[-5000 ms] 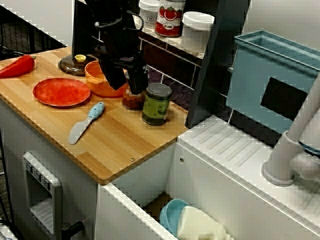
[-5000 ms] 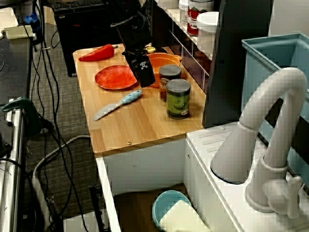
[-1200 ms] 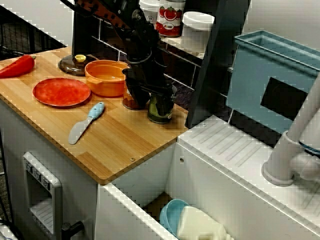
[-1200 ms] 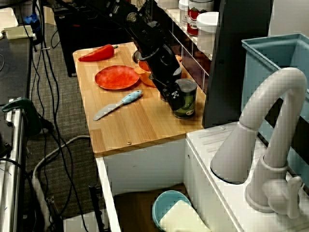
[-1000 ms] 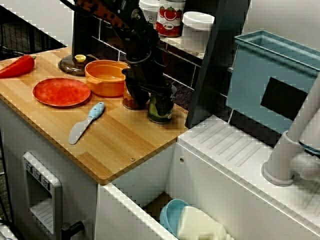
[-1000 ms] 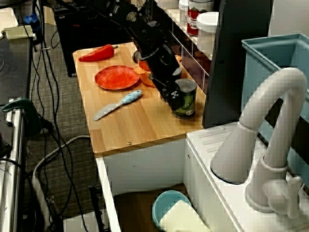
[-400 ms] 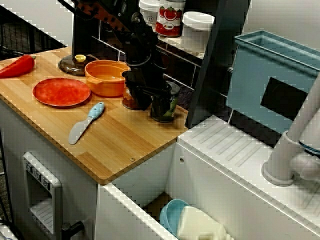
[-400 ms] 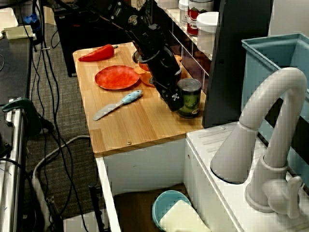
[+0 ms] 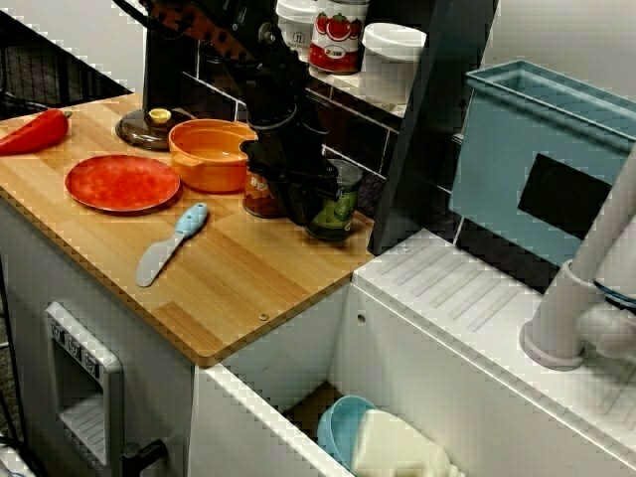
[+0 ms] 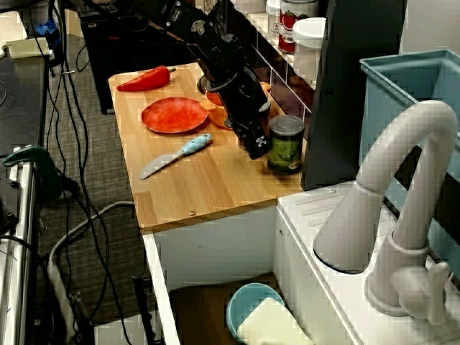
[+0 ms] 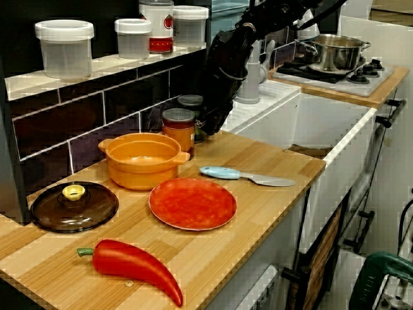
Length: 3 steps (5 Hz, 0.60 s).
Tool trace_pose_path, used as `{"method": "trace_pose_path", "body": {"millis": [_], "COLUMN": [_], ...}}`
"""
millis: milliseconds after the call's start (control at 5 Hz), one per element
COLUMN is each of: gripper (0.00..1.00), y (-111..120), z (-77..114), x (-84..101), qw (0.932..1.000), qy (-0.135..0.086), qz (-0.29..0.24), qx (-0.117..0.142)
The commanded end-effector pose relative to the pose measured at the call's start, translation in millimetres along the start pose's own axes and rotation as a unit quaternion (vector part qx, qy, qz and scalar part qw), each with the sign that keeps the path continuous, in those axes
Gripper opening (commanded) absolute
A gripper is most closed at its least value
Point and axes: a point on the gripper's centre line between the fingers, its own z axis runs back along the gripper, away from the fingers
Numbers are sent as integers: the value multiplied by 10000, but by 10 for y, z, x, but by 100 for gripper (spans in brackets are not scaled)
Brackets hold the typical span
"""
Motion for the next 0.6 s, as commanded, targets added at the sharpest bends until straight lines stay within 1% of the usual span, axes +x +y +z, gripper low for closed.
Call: {"method": "trace_pose_path", "body": {"millis": [0,200,400], "gripper": [69,100,100], "y": [57,102,166], "z": [158,199,246], "x": [77,34,-6], "qw": [9997,9997,9997], "qy": [-260,-257,-231], "qz": [9,50,75], "qx": [-13,-20,-63]}}
